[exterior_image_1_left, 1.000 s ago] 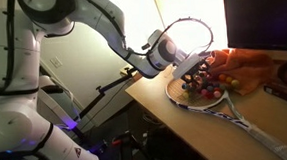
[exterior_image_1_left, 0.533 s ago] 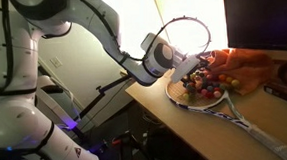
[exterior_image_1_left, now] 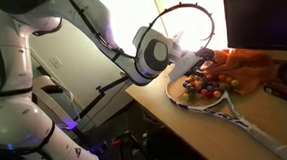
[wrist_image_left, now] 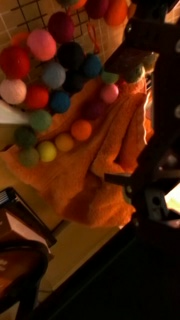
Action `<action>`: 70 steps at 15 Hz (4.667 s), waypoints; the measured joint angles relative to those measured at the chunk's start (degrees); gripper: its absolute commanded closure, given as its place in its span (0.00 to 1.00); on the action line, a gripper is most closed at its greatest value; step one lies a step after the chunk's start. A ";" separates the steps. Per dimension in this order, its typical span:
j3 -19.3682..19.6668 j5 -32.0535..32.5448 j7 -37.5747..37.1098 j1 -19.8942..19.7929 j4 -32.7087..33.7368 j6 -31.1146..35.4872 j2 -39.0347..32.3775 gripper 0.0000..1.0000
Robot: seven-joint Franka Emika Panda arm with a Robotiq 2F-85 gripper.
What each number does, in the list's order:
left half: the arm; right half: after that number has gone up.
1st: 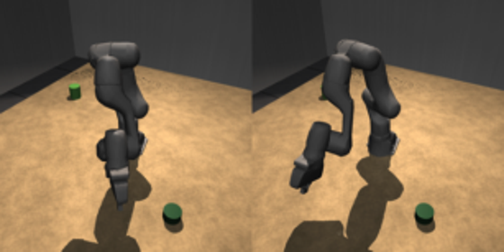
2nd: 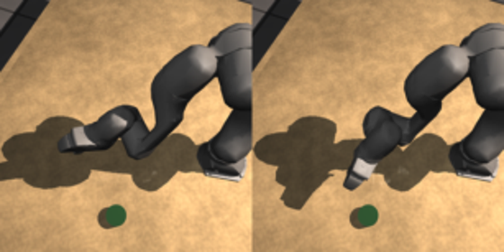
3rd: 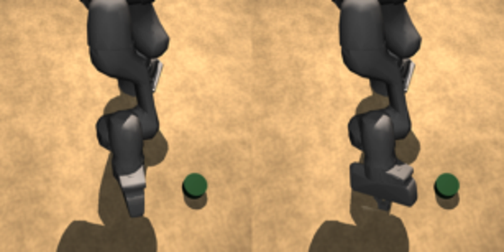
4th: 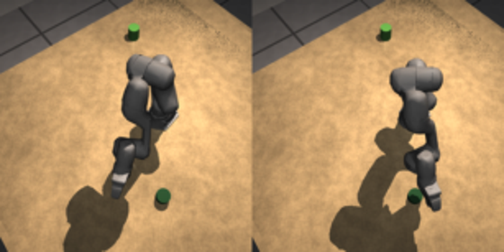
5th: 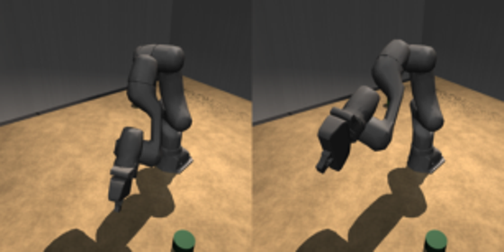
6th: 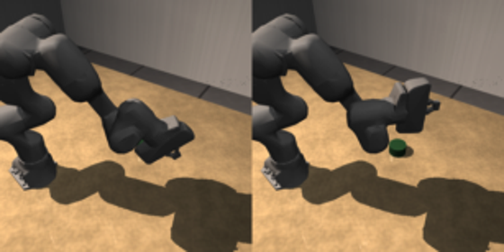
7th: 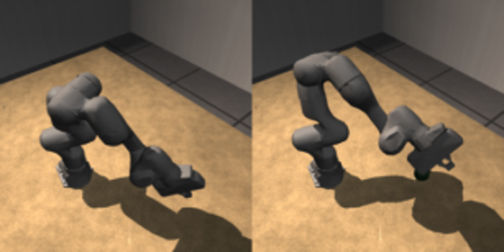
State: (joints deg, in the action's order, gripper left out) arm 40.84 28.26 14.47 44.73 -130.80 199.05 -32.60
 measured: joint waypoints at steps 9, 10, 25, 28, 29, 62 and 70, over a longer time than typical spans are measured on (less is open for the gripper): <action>-8.85 -9.03 4.90 -11.01 0.36 -0.56 -0.06 0.00; -11.33 -9.35 5.69 -13.83 0.74 -0.70 -0.23 0.00; -29.08 -5.94 10.24 -34.49 11.15 -3.07 -4.50 0.00; -32.13 -3.81 10.24 -37.26 13.13 -4.99 -4.87 0.00; -33.55 -3.22 10.24 -38.54 13.71 -5.70 -5.01 0.00; -43.23 -0.48 12.47 -46.41 25.32 -22.86 -10.17 0.68; -42.15 -0.47 12.47 -45.17 25.37 -24.00 -10.14 0.19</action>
State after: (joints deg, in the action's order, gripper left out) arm -1.31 27.78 26.95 -0.45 -105.44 175.06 -42.74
